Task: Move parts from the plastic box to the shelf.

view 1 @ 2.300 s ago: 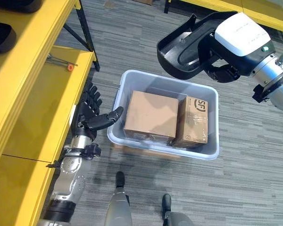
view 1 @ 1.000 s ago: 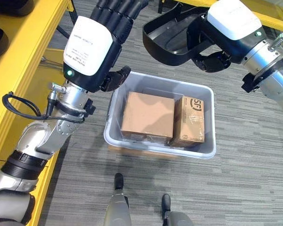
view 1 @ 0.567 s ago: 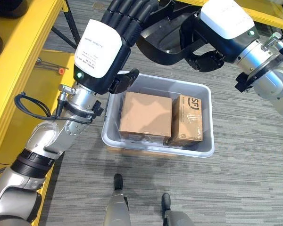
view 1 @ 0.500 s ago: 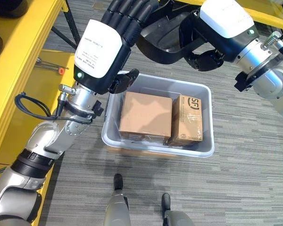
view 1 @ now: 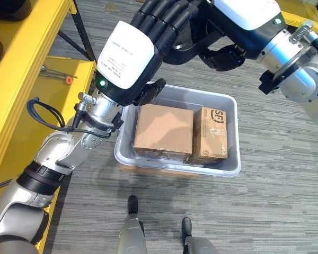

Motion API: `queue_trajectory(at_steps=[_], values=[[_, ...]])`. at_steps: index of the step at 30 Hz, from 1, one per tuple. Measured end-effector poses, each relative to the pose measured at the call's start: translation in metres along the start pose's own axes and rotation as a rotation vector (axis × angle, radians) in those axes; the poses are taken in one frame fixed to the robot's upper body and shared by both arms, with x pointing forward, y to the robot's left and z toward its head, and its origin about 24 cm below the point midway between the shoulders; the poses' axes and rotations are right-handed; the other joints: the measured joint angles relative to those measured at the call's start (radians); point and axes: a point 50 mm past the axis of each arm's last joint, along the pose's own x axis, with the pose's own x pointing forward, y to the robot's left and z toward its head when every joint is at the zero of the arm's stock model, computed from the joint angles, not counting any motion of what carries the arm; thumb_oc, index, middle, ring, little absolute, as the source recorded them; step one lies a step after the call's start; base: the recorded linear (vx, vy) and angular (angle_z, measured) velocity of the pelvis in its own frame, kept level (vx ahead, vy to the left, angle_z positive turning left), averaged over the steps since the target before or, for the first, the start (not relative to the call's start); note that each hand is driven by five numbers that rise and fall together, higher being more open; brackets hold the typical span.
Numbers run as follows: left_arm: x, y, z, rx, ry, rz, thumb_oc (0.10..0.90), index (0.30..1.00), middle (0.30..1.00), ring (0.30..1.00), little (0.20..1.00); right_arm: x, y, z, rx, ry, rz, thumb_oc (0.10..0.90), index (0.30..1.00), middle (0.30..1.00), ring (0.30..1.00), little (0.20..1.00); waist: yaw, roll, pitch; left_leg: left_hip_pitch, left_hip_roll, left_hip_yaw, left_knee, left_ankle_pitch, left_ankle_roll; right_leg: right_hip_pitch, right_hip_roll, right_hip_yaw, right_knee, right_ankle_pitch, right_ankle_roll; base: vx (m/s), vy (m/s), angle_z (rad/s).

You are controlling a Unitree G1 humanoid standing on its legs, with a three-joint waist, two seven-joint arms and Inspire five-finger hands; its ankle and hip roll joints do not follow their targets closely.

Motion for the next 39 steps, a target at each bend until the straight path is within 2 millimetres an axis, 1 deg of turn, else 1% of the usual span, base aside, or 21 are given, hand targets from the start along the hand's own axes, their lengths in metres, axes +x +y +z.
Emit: queue_trajectory(at_steps=[13, 18, 19, 20, 21, 25, 27, 29, 32, 39], values=[[0.005, -0.003, -0.004, 0.063, -0.009, -0.024, 0.900, 1.000, 1.000, 1.000, 1.000, 0.003, 0.004, -0.002, 0.014, 0.028, 0.001, 0.400, 0.300, 0.300, 0.300, 0.300, -0.018, 0.000, 0.000, 0.000, 0.000, 0.000, 0.000, 0.000, 0.000, 0.000, -0.001, 0.001, 0.000, 0.000, 0.000, 0.00, 0.000, 0.00], [0.013, -0.006, -0.008, 0.111, -0.026, -0.043, 0.900, 1.000, 1.000, 1.000, 1.000, 0.001, 0.006, -0.007, 0.014, 0.056, 0.013, 0.400, 0.300, 0.300, 0.300, 0.300, -0.017, 0.000, 0.000, 0.000, -0.001, 0.001, 0.000, 0.000, 0.000, 0.000, -0.001, 0.001, 0.000, 0.000, 0.000, 0.00, 0.000, 0.00], [0.014, -0.006, -0.008, 0.114, -0.025, -0.045, 0.641, 0.638, 0.638, 0.638, 0.638, 0.001, 0.006, -0.007, 0.014, 0.057, 0.014, 0.400, 0.300, 0.300, 0.300, 0.300, -0.017, 0.000, 0.000, 0.000, -0.001, 0.001, 0.000, 0.000, 0.000, 0.000, -0.001, 0.001, 0.000, 0.000, 0.000, 0.00, 0.000, 0.00], [0.014, -0.007, -0.009, 0.119, -0.024, -0.045, 0.465, 0.391, 0.391, 0.391, 0.391, 0.001, 0.006, -0.008, 0.014, 0.058, 0.015, 0.400, 0.300, 0.300, 0.300, 0.300, -0.017, 0.000, 0.000, 0.000, -0.001, 0.001, 0.000, 0.000, 0.000, 0.000, -0.001, 0.001, 0.000, 0.000, 0.000, 0.00, 0.000, 0.00], [0.014, -0.006, -0.009, 0.120, -0.024, -0.036, 0.400, 0.300, 0.300, 0.300, 0.300, 0.001, 0.006, -0.008, 0.014, 0.059, 0.018, 0.400, 0.300, 0.300, 0.300, 0.300, -0.018, 0.000, 0.000, 0.000, 0.000, 0.001, 0.000, 0.000, 0.000, 0.000, -0.001, 0.001, 0.000, 0.000, 0.000, 0.00, 0.000, 0.00], [0.016, -0.003, -0.010, 0.126, -0.023, -0.008, 0.400, 0.300, 0.300, 0.300, 0.300, 0.001, 0.010, -0.007, 0.015, 0.059, 0.049, 0.400, 0.300, 0.300, 0.300, 0.300, -0.018, 0.000, 0.000, 0.000, 0.000, 0.001, 0.000, 0.000, 0.000, 0.000, -0.001, 0.002, 0.000, 0.000, 0.000, 0.00, 0.000, 0.00], [0.015, -0.005, -0.012, 0.131, -0.015, -0.029, 0.400, 0.300, 0.300, 0.300, 0.300, 0.002, 0.011, -0.005, 0.022, 0.047, 0.048, 0.400, 0.300, 0.300, 0.300, 0.300, -0.019, 0.001, 0.000, 0.001, 0.000, 0.002, 0.000, 0.000, 0.000, -0.001, -0.001, 0.003, 0.000, 0.000, 0.000, 0.00, 0.000, 0.00], [0.013, -0.011, -0.014, 0.135, 0.004, -0.069, 0.400, 0.300, 0.300, 0.300, 0.300, 0.005, 0.012, 0.001, 0.034, 0.019, 0.041, 0.400, 0.300, 0.300, 0.300, 0.300, -0.020, 0.001, 0.000, 0.001, 0.000, 0.004, 0.000, 0.000, 0.000, -0.002, -0.003, 0.008, 0.000, 0.000, 0.000, 0.00, 0.000, 0.00], [0.014, -0.011, -0.014, 0.127, 0.016, -0.056, 0.400, 0.300, 0.300, 0.300, 0.300, 0.007, 0.016, 0.004, 0.043, 0.012, 0.054, 0.400, 0.300, 0.300, 0.300, 0.300, -0.019, 0.001, 0.000, 0.001, 0.000, 0.004, 0.000, 0.000, 0.000, -0.002, -0.004, 0.008, 0.000, 0.000, 0.000, 0.00, 0.000, 0.00], [0.015, -0.014, -0.013, 0.121, 0.024, -0.055, 0.400, 0.300, 0.300, 0.300, 0.300, 0.007, 0.017, 0.003, 0.044, 0.023, 0.056, 0.400, 0.300, 0.300, 0.300, 0.300, -0.020, 0.001, 0.000, 0.001, 0.000, 0.005, 0.000, 0.000, 0.000, -0.003, -0.005, 0.008, 0.000, 0.000, 0.000, 0.00, 0.000, 0.00]])
